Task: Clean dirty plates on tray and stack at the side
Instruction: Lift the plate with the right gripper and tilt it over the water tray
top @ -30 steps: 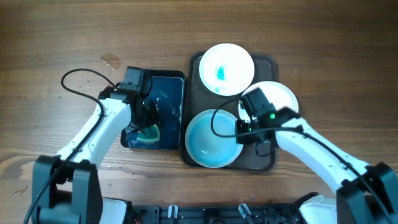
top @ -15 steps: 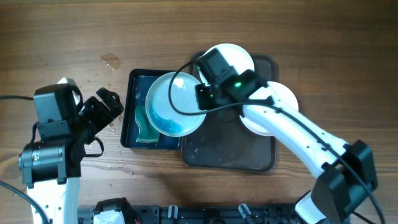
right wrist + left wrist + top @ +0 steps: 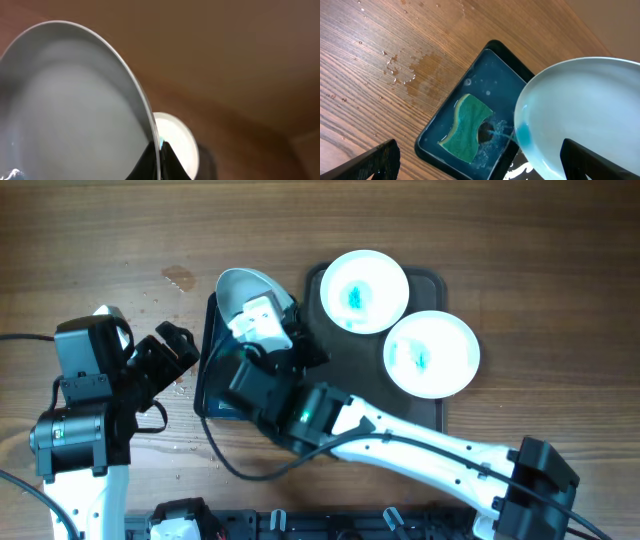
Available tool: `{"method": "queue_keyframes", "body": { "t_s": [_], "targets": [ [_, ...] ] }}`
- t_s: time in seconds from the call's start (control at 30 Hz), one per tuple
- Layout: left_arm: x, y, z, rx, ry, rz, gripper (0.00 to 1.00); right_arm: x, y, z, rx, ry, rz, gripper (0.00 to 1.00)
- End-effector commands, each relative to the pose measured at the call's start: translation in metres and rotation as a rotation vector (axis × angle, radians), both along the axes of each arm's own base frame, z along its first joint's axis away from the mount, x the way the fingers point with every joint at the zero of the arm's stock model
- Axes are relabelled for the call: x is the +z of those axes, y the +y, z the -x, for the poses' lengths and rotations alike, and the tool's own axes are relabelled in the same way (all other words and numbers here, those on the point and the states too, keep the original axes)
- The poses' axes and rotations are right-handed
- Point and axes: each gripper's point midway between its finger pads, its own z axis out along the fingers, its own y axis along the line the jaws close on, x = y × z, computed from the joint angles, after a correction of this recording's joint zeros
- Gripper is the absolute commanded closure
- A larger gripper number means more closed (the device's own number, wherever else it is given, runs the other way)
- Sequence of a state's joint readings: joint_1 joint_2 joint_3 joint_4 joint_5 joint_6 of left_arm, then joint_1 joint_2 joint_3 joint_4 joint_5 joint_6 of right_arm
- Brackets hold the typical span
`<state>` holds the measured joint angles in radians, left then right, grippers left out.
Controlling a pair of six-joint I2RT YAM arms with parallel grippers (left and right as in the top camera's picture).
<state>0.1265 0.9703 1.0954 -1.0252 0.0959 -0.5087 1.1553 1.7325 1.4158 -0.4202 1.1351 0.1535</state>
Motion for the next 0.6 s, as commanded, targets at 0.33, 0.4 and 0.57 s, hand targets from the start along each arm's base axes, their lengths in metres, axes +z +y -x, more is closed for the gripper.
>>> {"method": "queue_keyframes", "body": {
  "t_s": [0.33,0.4,0.57],
  "targets": [
    [0.007,0.0,-0.002,-0.003,-0.02,0.004,0.0,0.043,0.0,0.02,-0.038,-0.135,0.164,0.96],
    [0.007,0.0,-0.002,-0.003,-0.02,0.004,0.0,0.045,0.001,0.02,-0.039,-0.139,0.151,0.96],
    [0.007,0.0,-0.002,-0.003,-0.02,0.004,0.0,0.045,0.001,0.019,-0.039,-0.139,0.151,0.96]
  ]
}}
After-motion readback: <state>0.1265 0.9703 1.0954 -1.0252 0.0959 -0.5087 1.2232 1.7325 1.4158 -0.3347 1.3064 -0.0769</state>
